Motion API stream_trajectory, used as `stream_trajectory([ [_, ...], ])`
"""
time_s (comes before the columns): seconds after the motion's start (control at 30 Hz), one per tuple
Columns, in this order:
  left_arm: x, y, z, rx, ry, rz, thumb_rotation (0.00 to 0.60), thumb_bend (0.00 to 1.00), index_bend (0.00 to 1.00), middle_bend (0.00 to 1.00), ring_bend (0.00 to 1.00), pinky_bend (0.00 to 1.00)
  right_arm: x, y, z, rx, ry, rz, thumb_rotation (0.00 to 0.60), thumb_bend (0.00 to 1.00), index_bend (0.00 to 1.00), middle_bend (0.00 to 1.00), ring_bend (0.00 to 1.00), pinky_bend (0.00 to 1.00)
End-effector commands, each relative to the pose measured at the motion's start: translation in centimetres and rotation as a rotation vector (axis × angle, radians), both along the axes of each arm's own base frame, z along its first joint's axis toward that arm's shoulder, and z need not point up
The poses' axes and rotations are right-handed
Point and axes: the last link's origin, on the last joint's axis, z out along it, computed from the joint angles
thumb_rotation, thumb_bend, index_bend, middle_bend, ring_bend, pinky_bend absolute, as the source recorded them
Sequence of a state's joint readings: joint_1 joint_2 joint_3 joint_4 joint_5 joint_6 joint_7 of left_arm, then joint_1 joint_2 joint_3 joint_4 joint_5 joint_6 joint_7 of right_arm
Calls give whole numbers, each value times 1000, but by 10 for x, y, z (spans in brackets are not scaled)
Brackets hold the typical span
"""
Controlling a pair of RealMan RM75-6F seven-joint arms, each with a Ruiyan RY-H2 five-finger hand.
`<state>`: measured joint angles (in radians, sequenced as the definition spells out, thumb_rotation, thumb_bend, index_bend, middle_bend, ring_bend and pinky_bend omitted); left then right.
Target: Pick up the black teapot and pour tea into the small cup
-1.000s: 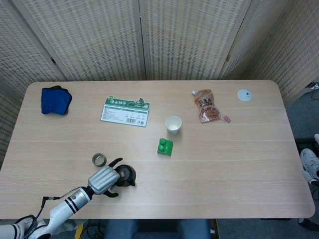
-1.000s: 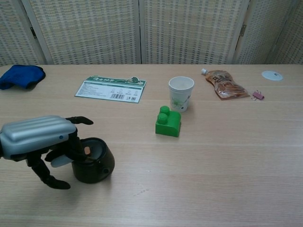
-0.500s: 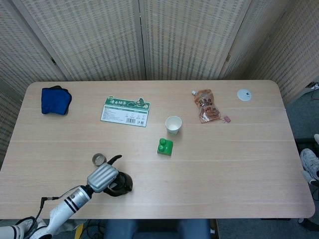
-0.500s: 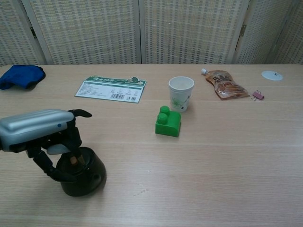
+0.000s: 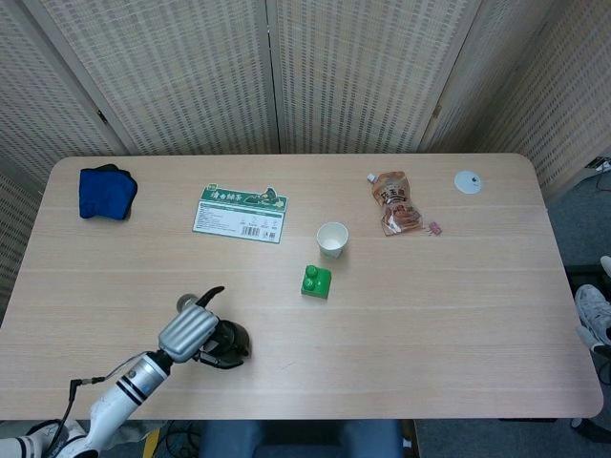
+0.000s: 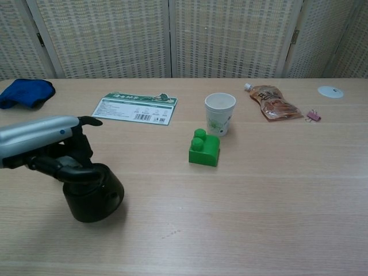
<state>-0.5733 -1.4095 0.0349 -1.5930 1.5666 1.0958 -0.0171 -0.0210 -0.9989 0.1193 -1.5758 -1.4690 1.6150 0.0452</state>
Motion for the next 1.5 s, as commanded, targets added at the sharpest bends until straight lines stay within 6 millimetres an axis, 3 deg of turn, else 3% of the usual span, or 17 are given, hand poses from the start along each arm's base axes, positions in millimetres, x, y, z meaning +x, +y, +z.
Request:
stream_trajectory([
  [0.03, 1, 2, 6, 35, -20, 20, 75, 79, 1000, 1000, 926, 49, 0, 0, 0, 0, 1, 1, 600, 75, 103, 94, 84, 202],
  [0.23, 2, 7, 18, 115, -47, 48, 81, 165, 1000, 1000, 947, 157, 1, -1, 0, 1, -1, 5, 600, 76, 103, 94, 84, 202],
  [0.37, 2, 11, 23, 164, -59, 65, 217, 249, 1000, 1000, 954, 208, 1, -2, -1, 2, -1, 7, 600, 75, 103, 94, 84, 202],
  [0.43, 2, 13, 25, 182, -67, 75, 241, 272, 1000, 1000, 957, 225, 2, -2, -1, 2, -2, 9, 600, 75, 103, 94, 84, 202],
  [0.77, -2, 22, 35, 263, -89, 119, 250, 330, 1000, 1000, 966, 284, 3, -4, -2, 6, -1, 13, 600, 75, 103, 95, 84, 202],
  [1.0, -4, 26, 40, 289, -91, 124, 340, 351, 1000, 1000, 966, 309, 5, -6, -2, 7, 3, 17, 600, 75, 103, 95, 84, 202],
  [1.5, -7, 36, 50, 366, -55, 96, 471, 358, 1000, 1000, 966, 354, 9, -13, 5, -20, 26, 31, 600, 76, 103, 94, 84, 202],
])
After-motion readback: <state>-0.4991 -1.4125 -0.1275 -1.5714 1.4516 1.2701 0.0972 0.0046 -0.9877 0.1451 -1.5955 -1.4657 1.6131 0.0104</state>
